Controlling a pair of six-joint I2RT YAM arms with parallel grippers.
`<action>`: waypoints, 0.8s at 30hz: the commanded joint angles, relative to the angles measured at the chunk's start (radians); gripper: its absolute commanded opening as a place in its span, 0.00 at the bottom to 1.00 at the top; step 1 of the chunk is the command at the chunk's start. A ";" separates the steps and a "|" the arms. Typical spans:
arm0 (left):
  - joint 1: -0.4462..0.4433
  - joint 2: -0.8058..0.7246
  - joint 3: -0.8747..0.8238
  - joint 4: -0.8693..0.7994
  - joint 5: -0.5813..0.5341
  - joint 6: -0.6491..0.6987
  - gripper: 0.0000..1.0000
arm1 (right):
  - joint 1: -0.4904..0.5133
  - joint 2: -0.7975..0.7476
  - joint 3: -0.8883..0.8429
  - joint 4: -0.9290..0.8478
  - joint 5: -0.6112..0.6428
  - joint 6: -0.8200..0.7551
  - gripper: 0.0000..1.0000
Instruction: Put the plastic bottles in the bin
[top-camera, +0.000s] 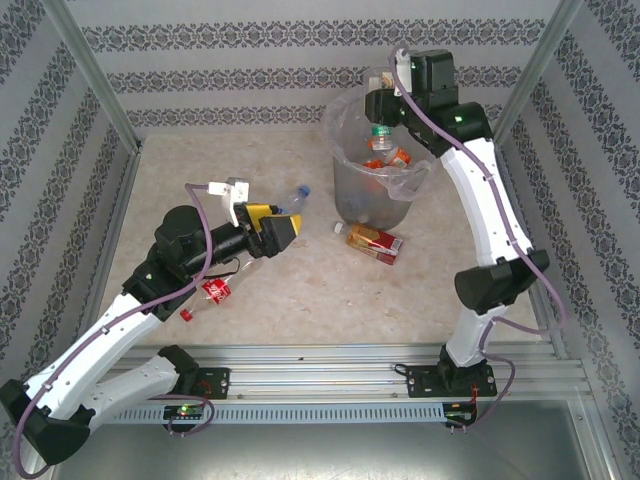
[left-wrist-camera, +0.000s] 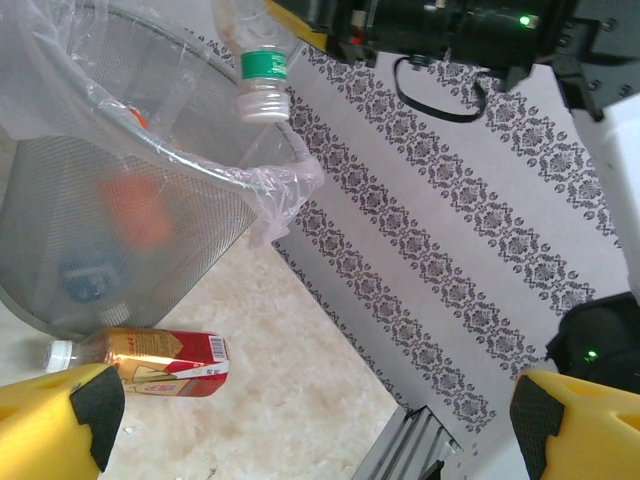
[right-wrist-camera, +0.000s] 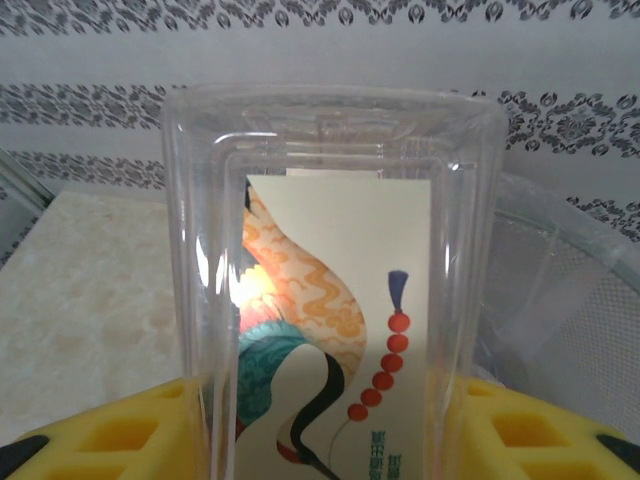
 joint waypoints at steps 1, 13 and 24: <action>-0.013 0.002 0.039 0.000 0.019 0.023 1.00 | 0.003 0.077 0.081 -0.039 -0.017 -0.044 0.50; -0.019 -0.021 0.024 -0.059 0.001 0.018 1.00 | 0.007 0.104 -0.067 0.001 -0.066 -0.114 0.53; -0.021 -0.012 0.010 -0.058 -0.001 0.013 1.00 | 0.009 0.001 -0.205 0.043 -0.078 -0.128 0.74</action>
